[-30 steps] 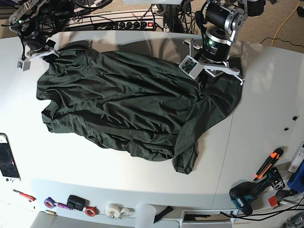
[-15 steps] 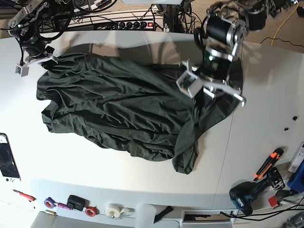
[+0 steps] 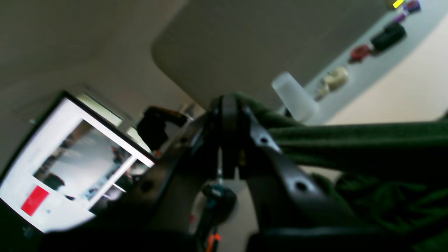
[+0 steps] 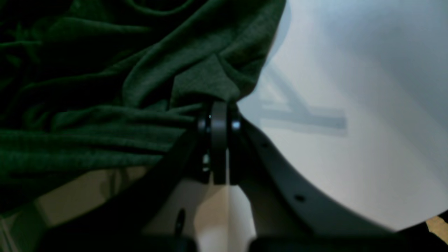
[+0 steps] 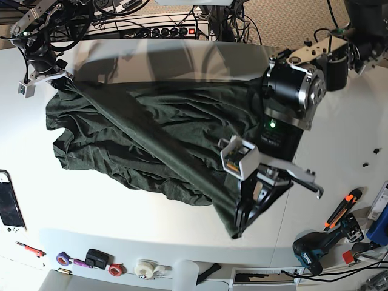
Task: Layout the t-shirt on the table in an organized manner, then fold the t-shirt properly
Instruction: 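Lift the fabric with the left gripper and pull it outward, flattening the shirt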
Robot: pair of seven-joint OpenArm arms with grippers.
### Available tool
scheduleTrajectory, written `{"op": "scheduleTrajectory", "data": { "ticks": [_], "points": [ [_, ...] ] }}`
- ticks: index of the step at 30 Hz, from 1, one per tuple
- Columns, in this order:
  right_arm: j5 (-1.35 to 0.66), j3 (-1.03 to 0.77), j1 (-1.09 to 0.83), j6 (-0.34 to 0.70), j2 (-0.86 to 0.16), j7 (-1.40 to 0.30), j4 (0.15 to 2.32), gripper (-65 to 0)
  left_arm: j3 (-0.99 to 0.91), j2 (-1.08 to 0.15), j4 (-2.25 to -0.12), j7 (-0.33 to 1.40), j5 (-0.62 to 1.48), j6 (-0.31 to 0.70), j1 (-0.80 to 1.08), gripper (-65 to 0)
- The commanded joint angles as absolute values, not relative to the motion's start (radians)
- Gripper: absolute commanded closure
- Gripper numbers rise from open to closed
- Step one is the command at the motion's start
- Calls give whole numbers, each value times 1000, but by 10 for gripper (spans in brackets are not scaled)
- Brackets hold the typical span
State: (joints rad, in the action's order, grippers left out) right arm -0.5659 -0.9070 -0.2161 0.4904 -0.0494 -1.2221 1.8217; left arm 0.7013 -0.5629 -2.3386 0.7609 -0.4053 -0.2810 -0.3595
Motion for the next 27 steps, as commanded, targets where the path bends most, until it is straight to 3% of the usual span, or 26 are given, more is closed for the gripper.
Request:
{"op": "scheduleTrajectory", "data": {
  "ticks": [1,6,11,17,27],
  "points": [
    [-575,-910,-213,489,-64,-1201,1840,0,695,-567,-2356,734,-429,-296,-397,0],
    [-576,-910,-213,489,-64,-1204,1840,0,695,-567,-2356,732,-421,-295,-455,0],
    [-575,-910,-213,490,-64,-1204,1840,0,695,-565,-2214,741,-357,-283,-453,0],
    [-576,-910,-213,489,-64,-1203,1840,0,695,-566,-2090,770,-335,-231,-397,0],
    [-575,-910,-213,489,-64,-1203,1840,0,695,-578,-2081,854,-373,-200,-253,0]
  ]
}}
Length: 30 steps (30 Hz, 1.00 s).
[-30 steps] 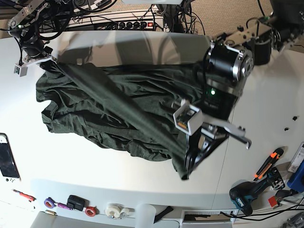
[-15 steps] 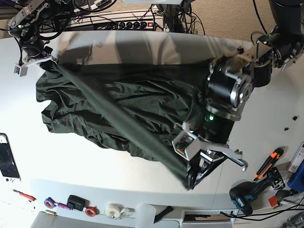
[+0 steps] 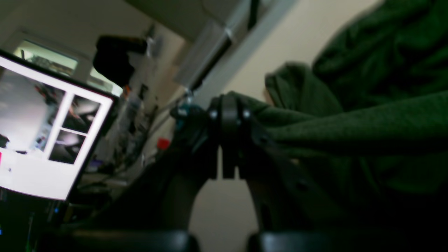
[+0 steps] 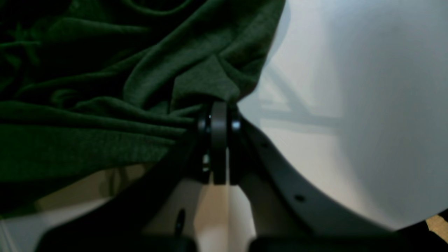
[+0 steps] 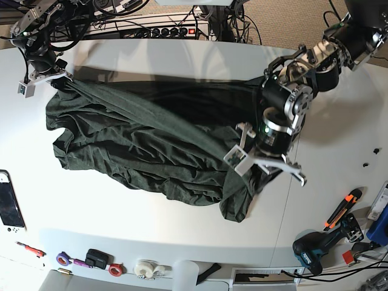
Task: Layout the t-shirt on the table in an organized manner, then fold the t-shirt properly
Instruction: 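Lift the fabric with the left gripper and pull it outward, flattening the shirt, then lower the fabric with the left gripper and release it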
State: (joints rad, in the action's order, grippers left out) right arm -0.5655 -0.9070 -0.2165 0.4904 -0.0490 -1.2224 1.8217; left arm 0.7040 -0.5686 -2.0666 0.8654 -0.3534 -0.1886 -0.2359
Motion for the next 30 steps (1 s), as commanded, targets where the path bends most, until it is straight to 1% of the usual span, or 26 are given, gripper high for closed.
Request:
{"op": "scheduleTrajectory", "data": {
  "ticks": [1,5,11,22,30],
  "points": [
    [-575,-910,-213,489,-64,-1203,1840,0,695,-587,-2081,855,-374,-200,-239,0],
    [-575,-910,-213,489,-64,-1203,1840,0,695,-631,-2081,883,-388,-201,-174,0],
    [-575,-910,-213,489,-64,-1203,1840,0,679,-682,-2081,948,-472,-217,-58,0],
    [-576,-910,-213,489,-64,-1203,1840,0,543,-682,-2082,978,-484,-208,140,0],
    [-576,-910,-213,489,-64,-1201,1840,0,496,-680,-2081,981,-459,-216,206,0]
  ]
}}
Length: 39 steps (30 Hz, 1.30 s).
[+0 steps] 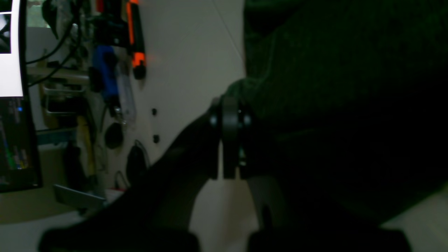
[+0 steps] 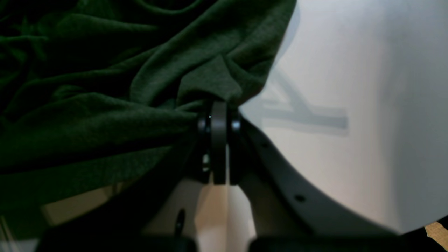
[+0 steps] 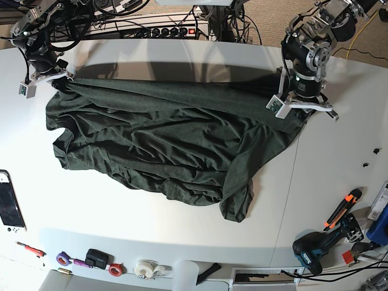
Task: Layout the t-shirt on the table in an organized manner, then fold the t-shirt properly
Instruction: 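Lower the fabric with the left gripper and release it, then raise both grippers away from the flattened shirt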
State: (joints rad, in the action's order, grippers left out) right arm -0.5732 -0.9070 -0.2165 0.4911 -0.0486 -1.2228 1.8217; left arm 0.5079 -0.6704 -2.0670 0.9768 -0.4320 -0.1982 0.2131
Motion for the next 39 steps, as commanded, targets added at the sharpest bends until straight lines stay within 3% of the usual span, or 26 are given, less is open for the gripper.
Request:
{"op": "scheduleTrajectory", "data": {
  "ticks": [1,3,6,15,16,18,19,20,33,39],
  "points": [
    [-576,-910,-213,490,-64,-1201,1840,0,496,-678,-2081,981,-446,-233,205,0],
    [-576,-910,-213,489,-64,-1201,1840,0,496,-679,-2081,985,-437,-287,205,-24],
    [-575,-910,-214,490,-64,-1203,1840,0,495,-679,-2081,997,-438,-303,205,-165],
    [-584,-910,-213,490,-64,-1215,1840,0,494,-679,-2081,991,-438,-295,204,-177],
    [-595,-910,-213,494,-64,-1223,1840,-55,494,-679,-2081,986,-438,-295,204,-177],
    [-627,-910,-213,506,-64,-1227,1840,-253,494,-678,-2081,975,-437,-295,202,-177],
    [-643,-910,-213,509,-64,-1224,1840,-321,494,-678,-2082,974,-437,-295,199,-177],
    [-664,-910,-213,509,-65,-1223,1840,-342,494,-678,-2082,971,-437,-295,198,-177],
    [-725,-1006,-212,508,-116,-1116,1990,-341,494,-678,-2082,971,-437,-295,197,-176],
    [-655,-1121,-150,392,-109,-1062,1948,-341,494,-673,-2082,968,-434,-295,197,-176]
  ]
}}
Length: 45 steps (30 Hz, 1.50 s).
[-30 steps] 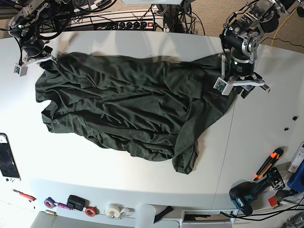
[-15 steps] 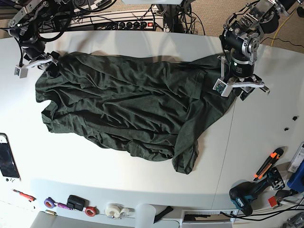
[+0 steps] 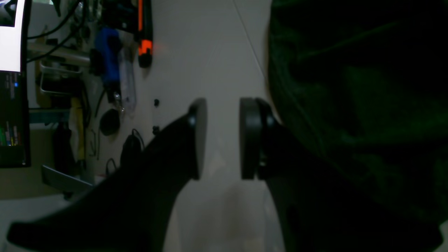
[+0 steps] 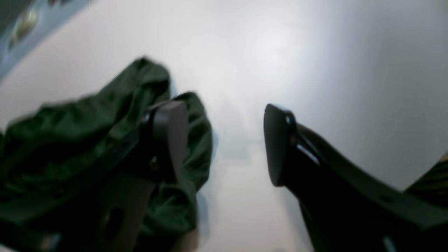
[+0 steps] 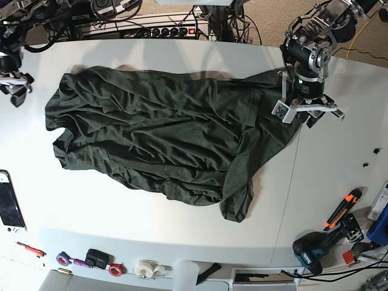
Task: Layout the t-shirt on the table in an organized manner, then fold the t-shirt properly
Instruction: 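Raise both grippers away from the flattened shirt, then grasp the green shirt's collar corner with the left gripper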
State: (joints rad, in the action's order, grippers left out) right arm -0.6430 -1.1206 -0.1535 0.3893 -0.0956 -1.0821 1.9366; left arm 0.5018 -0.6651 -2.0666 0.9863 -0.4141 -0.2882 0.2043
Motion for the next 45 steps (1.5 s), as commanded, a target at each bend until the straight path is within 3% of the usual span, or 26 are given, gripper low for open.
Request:
{"op": "scheduleTrajectory", "data": {
  "ticks": [1,10,25,27,31,33,38,45],
  "points": [
    [-658,-1127,-137,388,-109,-1063,1914,-341,494,-667,-2082,966,-434,-295,197,-176],
    [-737,-1126,-67,430,-108,-1122,1597,-341,494,-635,-2082,957,-433,-291,197,-176],
    [-714,-1011,-73,450,-66,-1156,1561,-340,494,-634,-2082,950,-434,-291,196,-176],
    [-714,-978,-73,479,-55,-1156,1561,-298,494,-635,-2082,950,-434,-290,197,-176],
    [-714,-955,-72,482,-47,-1160,1562,-97,488,-635,-2082,963,-433,-261,197,-176],
    [-714,-961,-72,482,-47,-1165,1562,-41,456,-635,-2082,970,-411,-262,197,-176],
    [-714,-1011,-73,509,-47,-1211,1562,-27,251,-635,-2082,939,-202,-252,197,-174],
    [-727,-1042,-121,512,-48,-1216,1563,-27,-130,-602,-2080,894,333,-12,217,-170]
  ]
}}
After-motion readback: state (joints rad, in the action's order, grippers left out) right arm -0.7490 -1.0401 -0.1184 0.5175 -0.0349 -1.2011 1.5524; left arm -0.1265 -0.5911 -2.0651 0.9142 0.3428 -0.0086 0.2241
